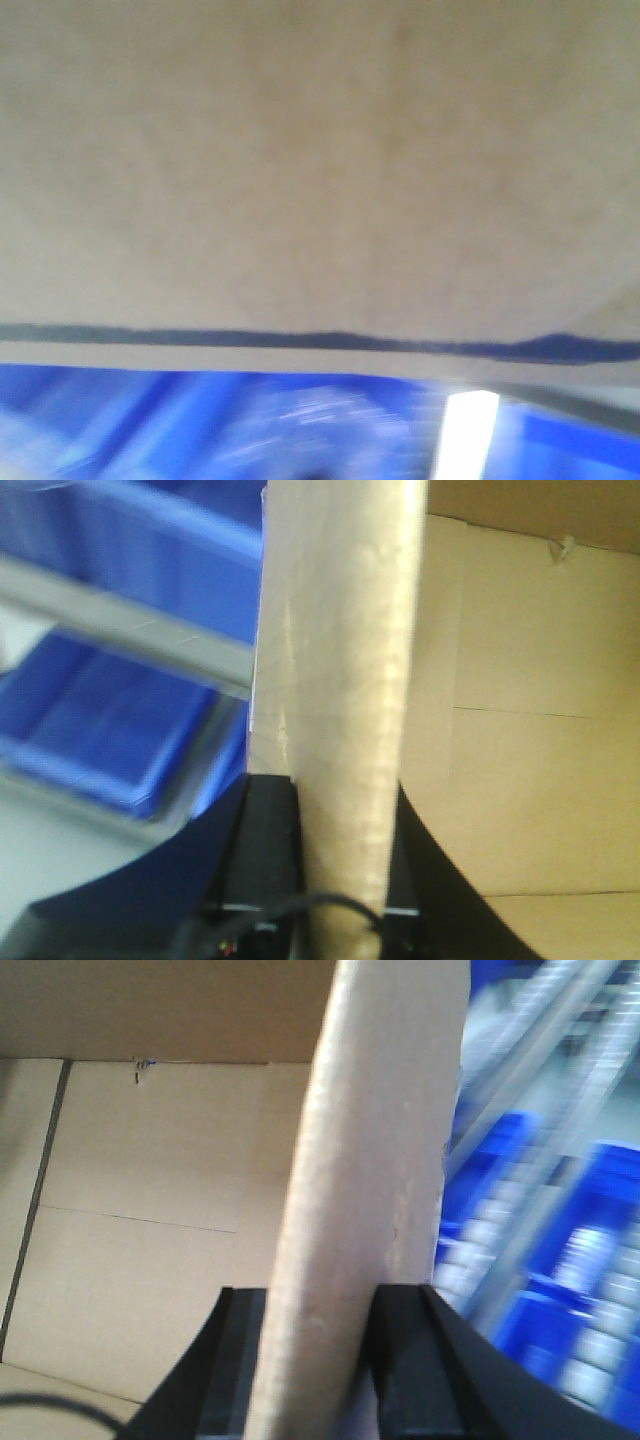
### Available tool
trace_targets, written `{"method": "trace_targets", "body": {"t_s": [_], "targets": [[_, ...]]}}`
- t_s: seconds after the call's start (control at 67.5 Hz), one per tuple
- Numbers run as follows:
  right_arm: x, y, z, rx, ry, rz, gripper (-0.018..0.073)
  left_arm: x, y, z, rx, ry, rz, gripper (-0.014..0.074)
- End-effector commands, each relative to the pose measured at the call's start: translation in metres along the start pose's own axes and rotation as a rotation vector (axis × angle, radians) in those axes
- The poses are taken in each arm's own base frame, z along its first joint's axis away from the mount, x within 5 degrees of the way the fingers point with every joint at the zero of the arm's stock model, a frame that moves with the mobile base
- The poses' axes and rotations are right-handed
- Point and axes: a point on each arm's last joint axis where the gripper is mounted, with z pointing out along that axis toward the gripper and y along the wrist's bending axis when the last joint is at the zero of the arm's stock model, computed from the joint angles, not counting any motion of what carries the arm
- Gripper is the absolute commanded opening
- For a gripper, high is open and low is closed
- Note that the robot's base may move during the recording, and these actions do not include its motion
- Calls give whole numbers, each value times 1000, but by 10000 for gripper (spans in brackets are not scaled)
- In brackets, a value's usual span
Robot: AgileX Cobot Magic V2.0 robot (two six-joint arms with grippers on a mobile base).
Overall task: Grab box from left shelf to table start
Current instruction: 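Hold the box with both grippers while the base drives to the table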
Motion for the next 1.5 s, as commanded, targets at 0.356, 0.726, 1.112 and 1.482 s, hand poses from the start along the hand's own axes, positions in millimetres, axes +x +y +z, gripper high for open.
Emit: {"method": "trace_targets", "body": {"t_s": [0.356,0.726,1.112,1.482], "targets": [[-19,-2,-1,44,-134,-29,57,-25,-9,-13,112,-217,-56,-92],[-19,-2,-1,44,-134,-29,57,-25,-9,-13,112,-217,-56,-92],[-19,-2,-1,44,-134,-29,57,-25,-9,-13,112,-217,-57,-92],[-19,-2,-1,44,-134,-29,57,-24,-10,-13,127,-211,-67,-92]]}}
